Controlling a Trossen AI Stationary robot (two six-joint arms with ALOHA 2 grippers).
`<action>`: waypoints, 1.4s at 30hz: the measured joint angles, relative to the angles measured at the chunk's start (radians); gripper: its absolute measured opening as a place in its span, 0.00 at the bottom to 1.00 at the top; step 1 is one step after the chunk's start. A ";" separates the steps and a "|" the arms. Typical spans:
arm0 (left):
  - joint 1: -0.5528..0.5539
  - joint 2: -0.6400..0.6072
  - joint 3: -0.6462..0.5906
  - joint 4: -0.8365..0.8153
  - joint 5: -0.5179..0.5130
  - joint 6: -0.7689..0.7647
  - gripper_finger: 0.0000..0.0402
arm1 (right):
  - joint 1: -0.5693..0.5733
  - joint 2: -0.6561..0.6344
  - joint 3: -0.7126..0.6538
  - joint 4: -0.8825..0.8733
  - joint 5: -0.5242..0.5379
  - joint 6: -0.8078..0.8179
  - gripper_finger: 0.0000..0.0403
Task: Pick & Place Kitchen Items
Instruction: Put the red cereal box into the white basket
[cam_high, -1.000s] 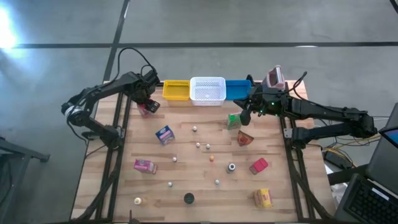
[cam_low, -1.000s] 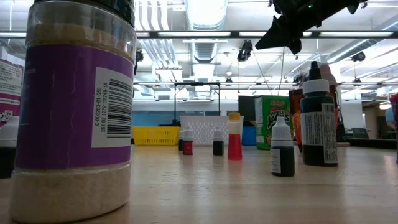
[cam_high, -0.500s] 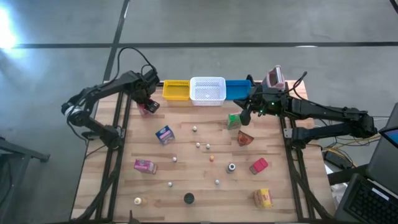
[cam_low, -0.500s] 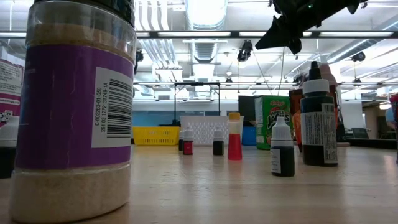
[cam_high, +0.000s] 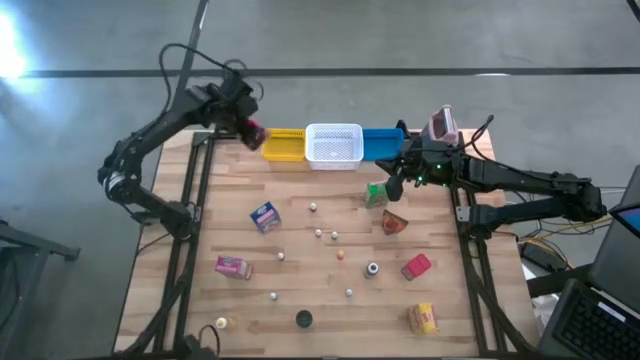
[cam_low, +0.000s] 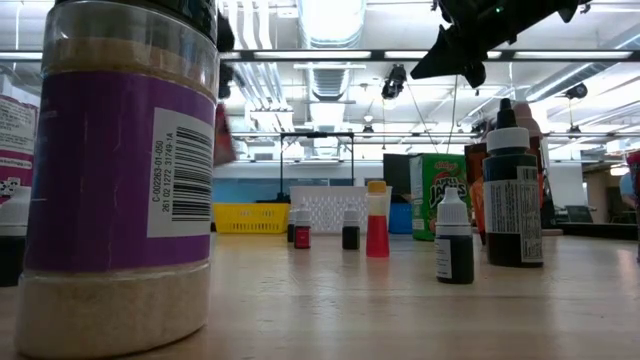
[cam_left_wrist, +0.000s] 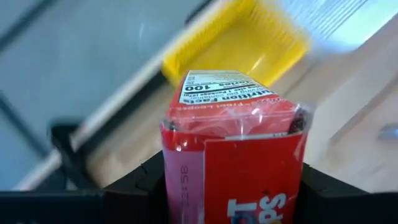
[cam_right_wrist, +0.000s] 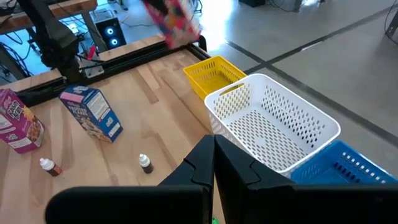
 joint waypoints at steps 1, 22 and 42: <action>0.000 0.000 0.026 0.019 0.025 0.005 0.49 | 0.000 0.000 0.000 0.000 0.000 0.000 0.02; -0.075 0.352 0.328 0.286 0.277 0.291 0.49 | -0.076 -0.036 0.009 -0.003 -0.008 0.031 0.02; -0.113 0.603 0.574 0.171 0.238 0.433 0.49 | -0.081 -0.042 0.009 -0.009 -0.007 0.026 0.02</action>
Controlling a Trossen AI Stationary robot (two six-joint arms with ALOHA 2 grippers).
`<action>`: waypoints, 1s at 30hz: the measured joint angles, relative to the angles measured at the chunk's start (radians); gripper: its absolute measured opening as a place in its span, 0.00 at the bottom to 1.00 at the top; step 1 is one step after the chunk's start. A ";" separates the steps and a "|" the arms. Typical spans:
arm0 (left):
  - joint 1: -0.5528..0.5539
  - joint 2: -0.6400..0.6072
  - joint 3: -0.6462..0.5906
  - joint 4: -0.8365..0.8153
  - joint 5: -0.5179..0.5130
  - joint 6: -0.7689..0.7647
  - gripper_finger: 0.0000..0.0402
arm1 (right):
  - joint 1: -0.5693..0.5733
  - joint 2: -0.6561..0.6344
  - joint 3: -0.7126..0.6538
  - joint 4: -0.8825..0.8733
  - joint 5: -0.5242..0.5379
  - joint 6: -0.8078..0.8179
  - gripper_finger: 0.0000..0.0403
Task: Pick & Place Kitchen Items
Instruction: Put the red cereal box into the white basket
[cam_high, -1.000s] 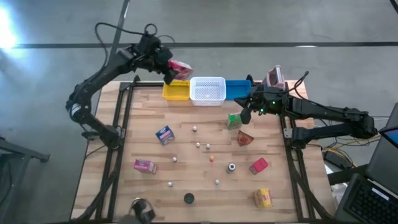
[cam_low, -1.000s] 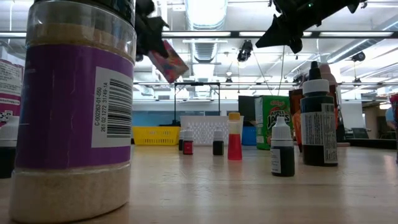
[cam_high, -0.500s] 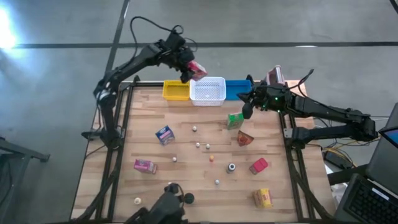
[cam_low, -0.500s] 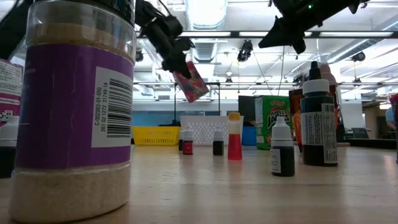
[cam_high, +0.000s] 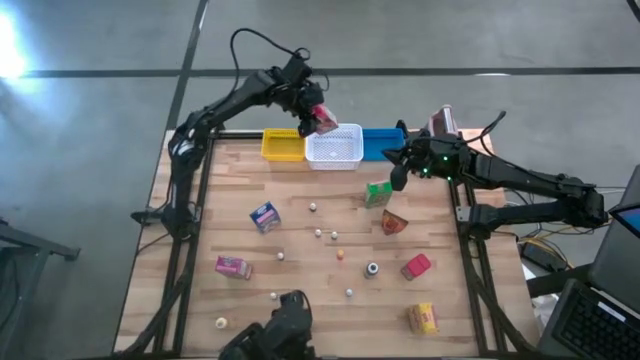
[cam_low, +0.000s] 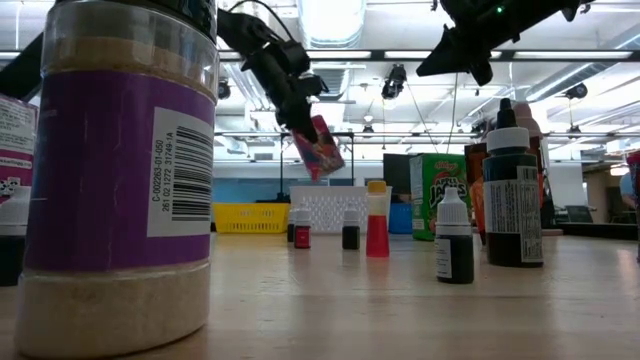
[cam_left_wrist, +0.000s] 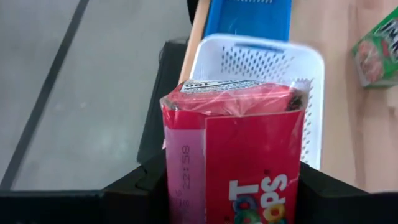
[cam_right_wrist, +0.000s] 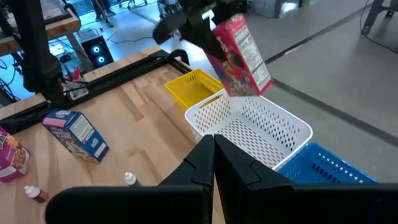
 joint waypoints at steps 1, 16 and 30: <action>-0.001 0.004 -0.001 -0.005 -0.016 0.007 0.49 | 0.000 0.000 0.000 0.000 0.000 0.000 0.02; -0.042 0.082 -0.002 0.005 -0.138 0.097 0.49 | 0.001 0.002 -0.002 -0.001 -0.001 0.005 0.02; -0.057 0.157 -0.002 -0.014 -0.189 0.127 0.49 | 0.001 0.003 -0.011 -0.018 -0.003 0.006 0.02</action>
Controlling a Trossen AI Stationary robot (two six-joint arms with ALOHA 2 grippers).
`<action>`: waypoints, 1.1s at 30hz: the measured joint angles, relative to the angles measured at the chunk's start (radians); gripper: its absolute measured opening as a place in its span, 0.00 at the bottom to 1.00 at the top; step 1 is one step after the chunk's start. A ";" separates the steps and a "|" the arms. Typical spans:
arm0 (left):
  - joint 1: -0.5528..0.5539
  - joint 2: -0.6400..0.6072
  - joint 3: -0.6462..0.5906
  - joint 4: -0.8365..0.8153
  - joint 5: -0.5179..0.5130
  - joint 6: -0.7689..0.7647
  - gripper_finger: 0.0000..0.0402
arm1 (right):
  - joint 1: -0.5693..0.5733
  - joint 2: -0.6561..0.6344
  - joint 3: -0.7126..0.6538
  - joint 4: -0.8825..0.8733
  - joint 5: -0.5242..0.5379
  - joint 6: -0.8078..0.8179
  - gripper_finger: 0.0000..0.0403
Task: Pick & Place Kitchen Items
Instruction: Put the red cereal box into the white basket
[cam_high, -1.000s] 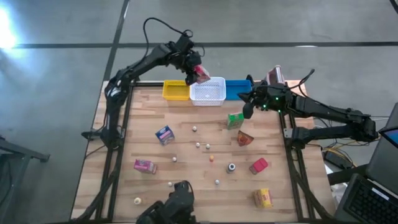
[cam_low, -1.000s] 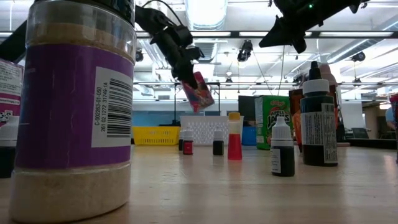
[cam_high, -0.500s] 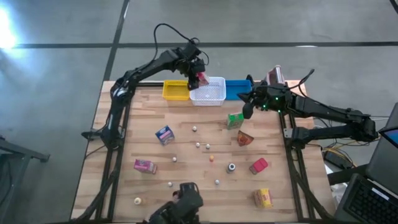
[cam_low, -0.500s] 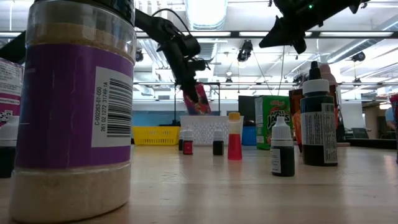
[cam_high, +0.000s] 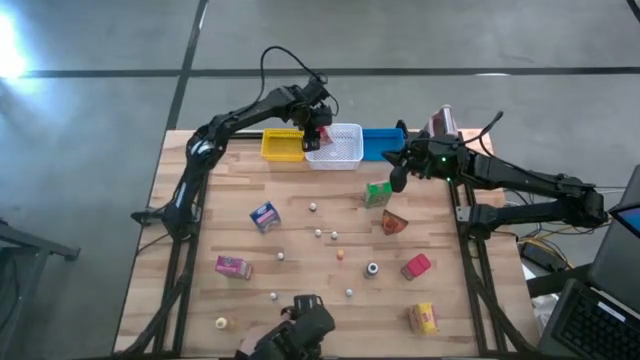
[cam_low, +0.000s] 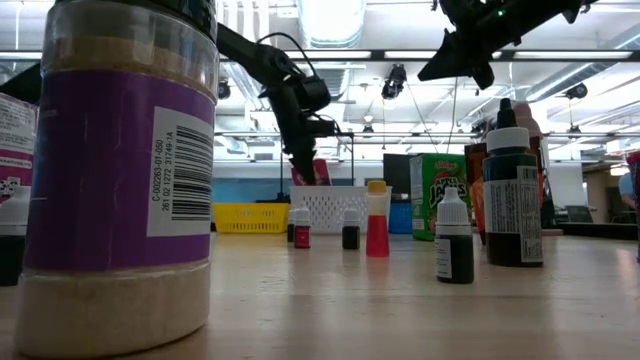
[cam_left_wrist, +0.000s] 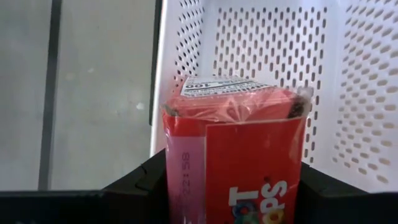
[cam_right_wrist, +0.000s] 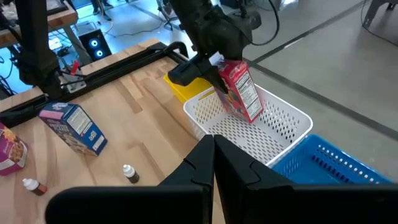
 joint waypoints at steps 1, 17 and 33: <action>-0.002 0.005 0.000 0.000 0.000 0.000 0.49 | 0.000 0.000 -0.001 0.000 0.000 -0.002 0.02; -0.036 0.043 0.000 0.034 -0.060 0.033 0.49 | 0.000 0.000 -0.006 -0.004 0.000 -0.014 0.02; -0.040 0.031 0.002 0.035 -0.143 0.044 0.65 | 0.000 0.000 -0.006 -0.005 0.000 -0.018 0.02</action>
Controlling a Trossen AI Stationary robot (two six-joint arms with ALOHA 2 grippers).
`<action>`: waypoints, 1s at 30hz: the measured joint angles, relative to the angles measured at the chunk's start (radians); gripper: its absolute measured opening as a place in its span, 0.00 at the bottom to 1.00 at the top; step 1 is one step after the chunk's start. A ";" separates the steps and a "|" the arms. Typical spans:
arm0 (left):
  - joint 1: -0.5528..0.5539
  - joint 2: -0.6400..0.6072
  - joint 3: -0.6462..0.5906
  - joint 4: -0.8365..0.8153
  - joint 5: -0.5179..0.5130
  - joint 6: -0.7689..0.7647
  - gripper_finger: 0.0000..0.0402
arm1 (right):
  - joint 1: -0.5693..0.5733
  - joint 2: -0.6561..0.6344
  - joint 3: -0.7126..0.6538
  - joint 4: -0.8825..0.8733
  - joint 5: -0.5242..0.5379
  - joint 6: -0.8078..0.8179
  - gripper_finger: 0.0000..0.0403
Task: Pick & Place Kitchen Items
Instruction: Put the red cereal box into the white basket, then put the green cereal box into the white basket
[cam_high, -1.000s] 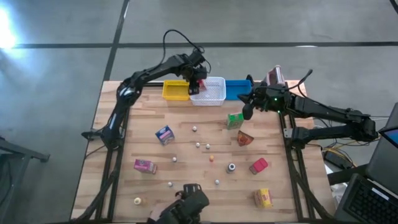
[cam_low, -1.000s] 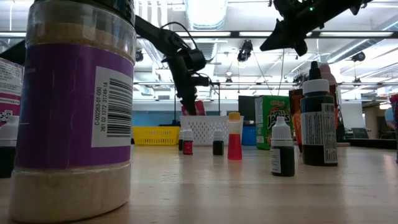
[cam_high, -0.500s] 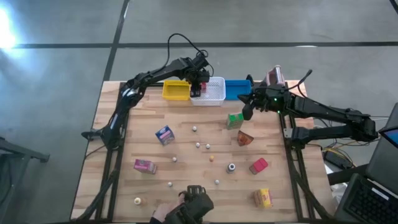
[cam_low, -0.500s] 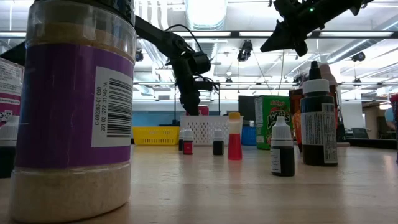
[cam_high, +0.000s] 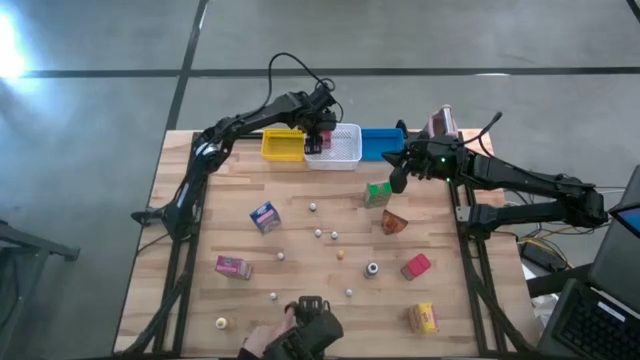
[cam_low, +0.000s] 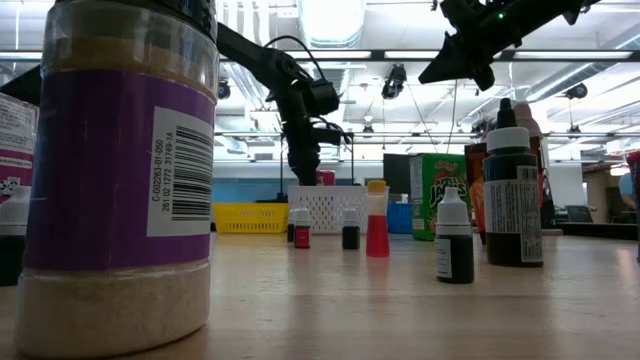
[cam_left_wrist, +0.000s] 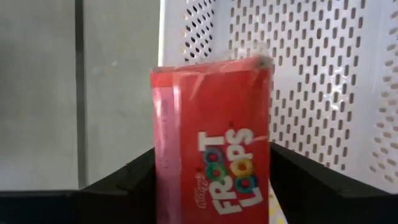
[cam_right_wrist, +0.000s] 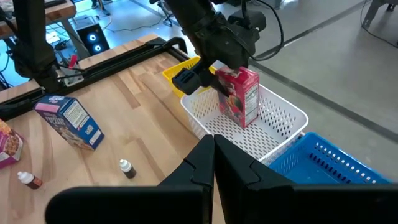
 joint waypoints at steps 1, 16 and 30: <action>0.000 0.000 0.000 0.000 -0.003 0.001 0.67 | 0.000 0.000 0.000 0.000 0.000 0.000 0.02; 0.001 -0.038 0.313 -0.214 -0.042 -0.032 0.72 | 0.000 0.000 0.000 0.001 0.011 -0.026 0.02; -0.039 -0.476 -0.117 -0.252 0.244 -0.262 0.71 | -0.010 0.059 0.084 -0.168 -0.098 -0.190 0.04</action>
